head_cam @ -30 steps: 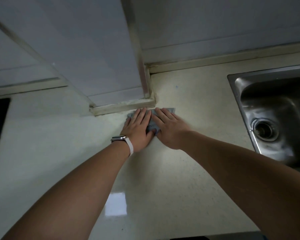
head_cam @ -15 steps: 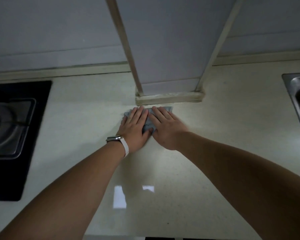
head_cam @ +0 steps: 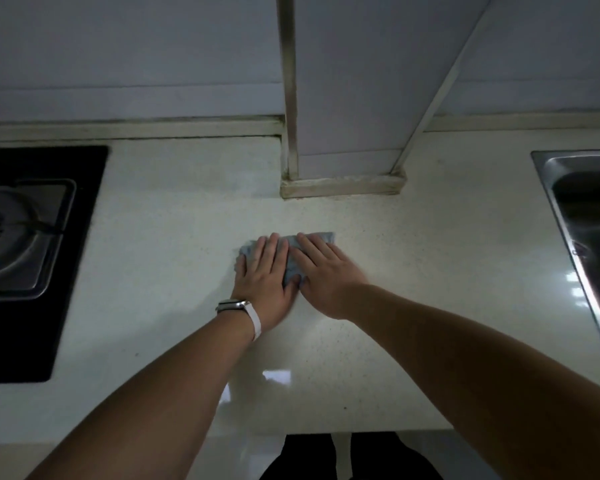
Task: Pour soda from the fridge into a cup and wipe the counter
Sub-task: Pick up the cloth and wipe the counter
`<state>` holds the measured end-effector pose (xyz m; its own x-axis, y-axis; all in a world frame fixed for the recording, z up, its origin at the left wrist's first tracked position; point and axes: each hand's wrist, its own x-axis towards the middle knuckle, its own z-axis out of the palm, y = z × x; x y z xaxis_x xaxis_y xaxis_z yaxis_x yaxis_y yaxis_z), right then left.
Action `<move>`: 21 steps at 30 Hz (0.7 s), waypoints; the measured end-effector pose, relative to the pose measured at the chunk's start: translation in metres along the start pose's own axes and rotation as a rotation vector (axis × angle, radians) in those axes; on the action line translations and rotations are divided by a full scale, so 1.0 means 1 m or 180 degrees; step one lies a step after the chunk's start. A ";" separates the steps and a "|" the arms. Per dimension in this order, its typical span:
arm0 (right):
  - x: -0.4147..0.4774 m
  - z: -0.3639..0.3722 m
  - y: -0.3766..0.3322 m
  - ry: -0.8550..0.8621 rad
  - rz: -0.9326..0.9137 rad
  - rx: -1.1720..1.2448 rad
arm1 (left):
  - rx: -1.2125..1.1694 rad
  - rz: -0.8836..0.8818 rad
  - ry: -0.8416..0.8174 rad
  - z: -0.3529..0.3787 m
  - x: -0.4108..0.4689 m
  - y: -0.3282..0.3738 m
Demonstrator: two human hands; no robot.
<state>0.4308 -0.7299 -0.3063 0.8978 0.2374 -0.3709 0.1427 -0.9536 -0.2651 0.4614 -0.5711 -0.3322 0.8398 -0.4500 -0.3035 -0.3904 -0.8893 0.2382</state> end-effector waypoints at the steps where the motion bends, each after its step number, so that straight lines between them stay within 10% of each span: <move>1: -0.007 0.003 -0.004 -0.0012 0.0001 -0.0013 | 0.0001 0.0016 -0.0010 0.003 -0.008 0.000; 21: -0.118 0.050 -0.014 0.0064 -0.0090 -0.0104 | 0.0148 -0.0111 -0.0097 0.047 -0.114 0.054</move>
<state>0.3019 -0.7349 -0.3032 0.9014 0.2609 -0.3456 0.1813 -0.9522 -0.2459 0.3270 -0.5714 -0.3282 0.8417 -0.4202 -0.3391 -0.3787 -0.9070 0.1842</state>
